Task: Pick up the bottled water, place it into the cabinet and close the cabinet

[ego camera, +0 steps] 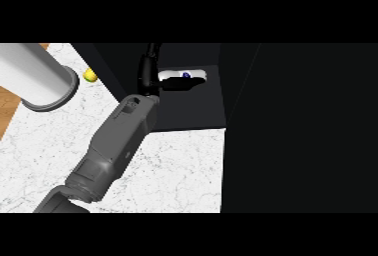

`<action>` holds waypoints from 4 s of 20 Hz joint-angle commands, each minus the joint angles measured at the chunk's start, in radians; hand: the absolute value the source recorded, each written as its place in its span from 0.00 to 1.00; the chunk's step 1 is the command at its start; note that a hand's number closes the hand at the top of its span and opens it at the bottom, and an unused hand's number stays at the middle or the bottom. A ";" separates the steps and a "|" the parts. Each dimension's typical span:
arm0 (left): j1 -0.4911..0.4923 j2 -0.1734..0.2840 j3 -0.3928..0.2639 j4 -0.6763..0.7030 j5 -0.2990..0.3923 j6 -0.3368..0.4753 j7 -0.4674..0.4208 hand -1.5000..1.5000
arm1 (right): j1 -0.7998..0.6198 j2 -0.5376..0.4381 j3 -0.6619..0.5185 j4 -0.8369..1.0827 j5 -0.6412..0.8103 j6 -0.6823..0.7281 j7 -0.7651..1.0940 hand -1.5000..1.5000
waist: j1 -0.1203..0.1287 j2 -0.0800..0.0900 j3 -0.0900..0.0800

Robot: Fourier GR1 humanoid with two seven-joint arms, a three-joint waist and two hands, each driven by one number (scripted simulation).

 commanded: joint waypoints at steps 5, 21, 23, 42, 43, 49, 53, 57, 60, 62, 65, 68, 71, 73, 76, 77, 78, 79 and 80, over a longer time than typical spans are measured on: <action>0.073 0.060 0.044 -0.040 0.029 -0.175 -0.121 0.00 | 0.007 -0.031 -0.049 -0.019 -0.032 -0.002 0.022 0.00 | 0.047 -0.008 -0.005; 0.448 0.013 -0.171 -0.660 0.097 -0.207 0.128 0.00 | 0.061 0.003 0.011 -0.058 0.009 -0.063 0.031 0.00 | 0.094 -0.025 -0.004; 0.525 0.035 -0.186 -0.758 0.103 -0.209 0.140 0.00 | 0.098 -0.012 0.033 -0.031 0.033 -0.030 -0.031 0.00 | 0.083 -0.023 -0.004; 1.209 0.155 -0.455 -1.592 0.071 -0.208 0.255 0.00 | 0.039 -0.150 0.112 -0.138 0.099 0.031 0.133 1.00 | 0.066 -0.013 -0.005; 1.240 0.191 -0.459 -1.674 0.061 -0.193 0.297 0.00 | 0.053 -0.151 0.170 -0.101 0.147 0.043 0.108 1.00 | 0.072 -0.016 -0.005; 1.371 0.256 -0.363 -1.779 0.114 -0.235 0.243 0.00 | 0.052 -0.203 0.318 -0.191 0.261 0.084 0.142 1.00 | 0.070 -0.016 -0.005; 1.503 0.335 -0.230 -1.840 0.203 -0.321 0.175 0.00 | 0.038 -0.210 0.353 -0.230 0.309 0.080 0.141 1.00 | 0.072 -0.017 -0.006; 1.628 0.368 -0.188 -1.917 0.269 -0.383 0.157 0.00 | -0.037 -0.150 0.457 -0.281 0.371 0.037 0.278 1.00 | 0.088 -0.016 -0.007; 1.713 0.372 -0.164 -1.930 0.304 -0.444 0.113 0.00 | -0.057 -0.095 0.520 -0.261 0.425 -0.002 0.306 1.00 | 0.089 -0.018 -0.007; 1.725 0.396 -0.110 -1.910 0.364 -0.487 0.122 0.00 | -0.091 -0.067 0.546 -0.232 0.443 -0.005 0.334 1.00 | 0.095 -0.016 -0.008; 1.763 0.412 -0.062 -1.958 0.409 -0.512 0.132 0.00 | -0.168 -0.007 0.538 -0.210 0.417 -0.008 0.417 1.00 | 0.108 -0.012 -0.008; 1.776 0.424 -0.001 -1.931 0.441 -0.557 0.110 0.00 | -0.173 0.039 0.551 -0.196 0.376 -0.024 0.461 1.00 | 0.097 -0.013 -0.007; 1.831 0.428 0.036 -1.933 0.480 -0.619 0.089 0.00 | -0.267 0.084 0.472 -0.156 0.281 -0.055 0.510 1.00 | 0.107 -0.010 -0.006; 1.873 0.434 0.074 -1.934 0.499 -0.669 0.072 0.00 | -0.382 0.087 0.496 -0.094 0.286 -0.147 0.541 1.00 | 0.111 -0.010 -0.006; 1.872 0.429 0.136 -1.877 0.541 -0.718 0.059 0.00 | -0.540 0.089 0.509 -0.076 0.239 -0.290 0.628 1.00 | 0.095 -0.010 -0.006; 1.827 0.444 0.151 -1.851 0.549 -0.714 0.077 0.00 | -0.644 0.089 0.459 -0.037 0.196 -0.303 0.642 1.00 | 0.093 -0.006 -0.006; 1.905 0.420 0.151 -1.871 0.559 -0.771 0.043 0.00 | -0.665 0.089 0.424 0.002 0.164 -0.303 0.626 1.00 | 0.101 -0.009 -0.006; 1.901 0.434 0.175 -1.875 0.574 -0.786 0.059 0.00 | -0.697 0.090 0.411 0.014 0.121 -0.321 0.641 1.00 | 0.094 -0.009 -0.005; 1.900 0.435 0.202 -1.815 0.588 -0.832 0.040 0.00 | -0.755 0.090 0.376 0.024 0.111 -0.335 0.666 1.00 | 0.092 -0.010 -0.006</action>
